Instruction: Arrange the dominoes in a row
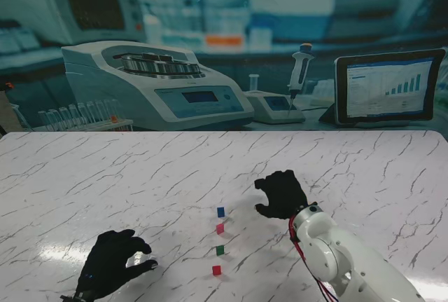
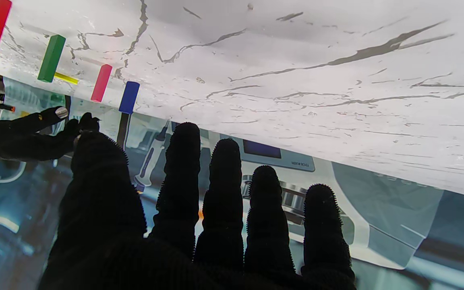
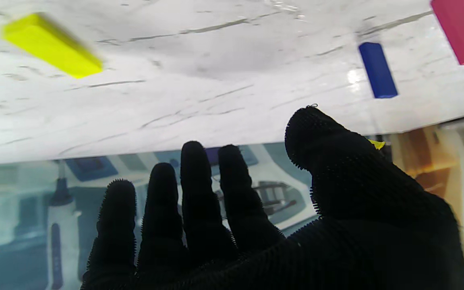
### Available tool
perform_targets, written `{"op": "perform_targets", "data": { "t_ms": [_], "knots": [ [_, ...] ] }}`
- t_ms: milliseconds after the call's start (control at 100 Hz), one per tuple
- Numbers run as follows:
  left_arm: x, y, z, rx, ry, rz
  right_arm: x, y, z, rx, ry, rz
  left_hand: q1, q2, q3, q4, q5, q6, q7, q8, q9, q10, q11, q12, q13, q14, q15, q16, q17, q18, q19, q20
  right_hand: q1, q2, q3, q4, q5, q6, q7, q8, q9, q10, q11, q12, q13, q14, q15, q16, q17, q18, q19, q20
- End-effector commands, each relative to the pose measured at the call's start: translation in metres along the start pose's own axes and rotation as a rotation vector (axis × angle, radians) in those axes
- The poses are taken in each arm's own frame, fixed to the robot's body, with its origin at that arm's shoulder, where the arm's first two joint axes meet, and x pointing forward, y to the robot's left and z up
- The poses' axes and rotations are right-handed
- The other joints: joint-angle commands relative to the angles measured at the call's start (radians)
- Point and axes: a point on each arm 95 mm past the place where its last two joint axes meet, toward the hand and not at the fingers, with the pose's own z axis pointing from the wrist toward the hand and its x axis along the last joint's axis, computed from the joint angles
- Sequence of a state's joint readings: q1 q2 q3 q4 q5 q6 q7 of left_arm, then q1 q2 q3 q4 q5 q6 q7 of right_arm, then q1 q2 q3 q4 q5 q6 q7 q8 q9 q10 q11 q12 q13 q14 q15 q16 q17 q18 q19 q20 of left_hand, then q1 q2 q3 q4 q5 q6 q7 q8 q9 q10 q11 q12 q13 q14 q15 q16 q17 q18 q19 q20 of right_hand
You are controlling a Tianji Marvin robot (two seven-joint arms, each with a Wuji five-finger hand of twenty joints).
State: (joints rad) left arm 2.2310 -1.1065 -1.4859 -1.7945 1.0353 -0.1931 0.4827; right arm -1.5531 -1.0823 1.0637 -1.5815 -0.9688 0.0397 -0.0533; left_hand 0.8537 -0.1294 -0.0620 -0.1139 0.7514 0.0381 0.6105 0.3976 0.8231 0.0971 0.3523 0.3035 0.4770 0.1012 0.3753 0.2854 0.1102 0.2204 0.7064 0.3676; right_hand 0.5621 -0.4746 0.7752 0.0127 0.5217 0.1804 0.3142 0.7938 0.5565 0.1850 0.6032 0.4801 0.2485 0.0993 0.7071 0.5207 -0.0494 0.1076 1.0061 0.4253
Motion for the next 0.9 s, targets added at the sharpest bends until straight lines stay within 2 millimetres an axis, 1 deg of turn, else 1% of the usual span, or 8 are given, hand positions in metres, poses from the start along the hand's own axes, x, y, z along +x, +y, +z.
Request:
{"op": "perform_targets", "data": {
  "t_ms": [0,410,600,620,760,790,830,890],
  "knots": [
    [0.004,0.003,-0.002,-0.012,0.022,-0.018,-0.008,-0.004,-0.006,0.012,-0.016,0.007,0.007,-0.008,-0.014,-0.005,0.006,-0.035,0.003,0.006,0.006,-0.020,0.012,0.015,0.014,-0.032,0.007,0.015,-0.002,-0.025,0.029,0.010,-0.038,0.026,-0.014,-0.007,-0.032,0.026,-0.021,-0.022,-0.028,0.015,-0.012,-0.010,-0.028,0.009,-0.012,-0.016,-0.014,0.076,-0.007,0.011],
    [0.007,0.004,-0.001,-0.005,0.032,-0.012,-0.052,-0.009,-0.022,0.022,-0.137,-0.019,0.007,-0.009,-0.013,-0.005,0.007,-0.036,0.008,0.007,0.006,-0.020,0.013,0.015,0.015,-0.033,0.007,0.014,-0.001,-0.027,0.028,0.010,-0.036,0.032,-0.027,-0.006,-0.031,0.020,-0.018,-0.030,-0.031,0.010,-0.012,-0.008,-0.030,0.006,-0.007,-0.016,-0.009,0.075,-0.009,0.015],
    [0.008,0.006,0.000,-0.008,0.032,-0.016,-0.063,-0.019,-0.022,0.034,-0.178,-0.027,0.007,-0.008,-0.013,-0.005,0.007,-0.038,0.011,0.007,0.007,-0.019,0.014,0.015,0.016,-0.034,0.008,0.014,0.000,-0.025,0.030,0.011,-0.036,0.036,-0.030,-0.007,-0.035,0.020,-0.017,-0.031,-0.035,0.011,-0.008,-0.007,-0.034,0.004,-0.003,-0.016,-0.008,0.075,-0.010,0.017],
    [0.008,0.006,0.000,-0.009,0.032,-0.017,-0.064,-0.019,-0.022,0.035,-0.181,-0.025,0.007,-0.009,-0.012,-0.005,0.007,-0.038,0.011,0.007,0.011,-0.042,0.016,0.015,0.016,-0.033,0.008,0.014,0.000,-0.025,0.030,0.011,-0.037,0.035,-0.030,-0.007,-0.036,0.019,-0.018,-0.032,-0.037,0.010,-0.008,-0.007,-0.036,0.004,-0.004,-0.017,-0.008,0.075,-0.011,0.017],
    [0.008,0.007,0.000,-0.013,0.031,-0.022,-0.070,-0.024,-0.022,0.042,-0.202,-0.028,0.007,-0.007,-0.012,-0.005,0.007,-0.039,0.013,0.007,0.008,-0.022,0.015,0.015,0.016,-0.035,0.008,0.014,0.000,-0.025,0.031,0.011,-0.040,0.036,-0.031,-0.009,-0.039,0.020,-0.018,-0.033,-0.041,0.011,-0.006,-0.007,-0.039,0.005,-0.002,-0.017,-0.008,0.075,-0.011,0.018],
    [0.008,0.007,0.000,-0.014,0.030,-0.023,-0.071,-0.025,-0.022,0.043,-0.204,-0.027,0.007,-0.008,-0.012,-0.005,0.008,-0.037,0.013,0.007,0.012,-0.048,0.016,0.015,0.016,-0.033,0.008,0.014,0.000,-0.025,0.030,0.011,-0.040,0.035,-0.031,-0.009,-0.039,0.020,-0.018,-0.033,-0.041,0.011,-0.006,-0.007,-0.040,0.005,-0.002,-0.017,-0.008,0.075,-0.011,0.019],
    [0.008,0.007,0.000,-0.014,0.030,-0.024,-0.072,-0.026,-0.021,0.046,-0.209,-0.025,0.008,-0.008,-0.012,-0.005,0.007,-0.037,0.014,0.007,0.009,-0.021,0.015,0.015,0.016,-0.033,0.008,0.014,-0.001,-0.025,0.030,0.011,-0.042,0.036,-0.032,-0.009,-0.040,0.019,-0.018,-0.034,-0.042,0.012,-0.006,-0.008,-0.040,0.005,-0.001,-0.017,-0.008,0.075,-0.012,0.019],
    [0.008,0.007,-0.001,-0.015,0.029,-0.025,-0.073,-0.028,-0.021,0.049,-0.213,-0.022,0.007,-0.007,-0.013,-0.005,0.007,-0.037,0.014,0.007,0.009,-0.024,0.015,0.015,0.016,-0.034,0.008,0.014,-0.001,-0.024,0.030,0.011,-0.042,0.037,-0.032,-0.010,-0.040,0.019,-0.018,-0.034,-0.044,0.012,-0.006,-0.008,-0.041,0.004,0.000,-0.018,-0.010,0.073,-0.014,0.018]
  ]
}}
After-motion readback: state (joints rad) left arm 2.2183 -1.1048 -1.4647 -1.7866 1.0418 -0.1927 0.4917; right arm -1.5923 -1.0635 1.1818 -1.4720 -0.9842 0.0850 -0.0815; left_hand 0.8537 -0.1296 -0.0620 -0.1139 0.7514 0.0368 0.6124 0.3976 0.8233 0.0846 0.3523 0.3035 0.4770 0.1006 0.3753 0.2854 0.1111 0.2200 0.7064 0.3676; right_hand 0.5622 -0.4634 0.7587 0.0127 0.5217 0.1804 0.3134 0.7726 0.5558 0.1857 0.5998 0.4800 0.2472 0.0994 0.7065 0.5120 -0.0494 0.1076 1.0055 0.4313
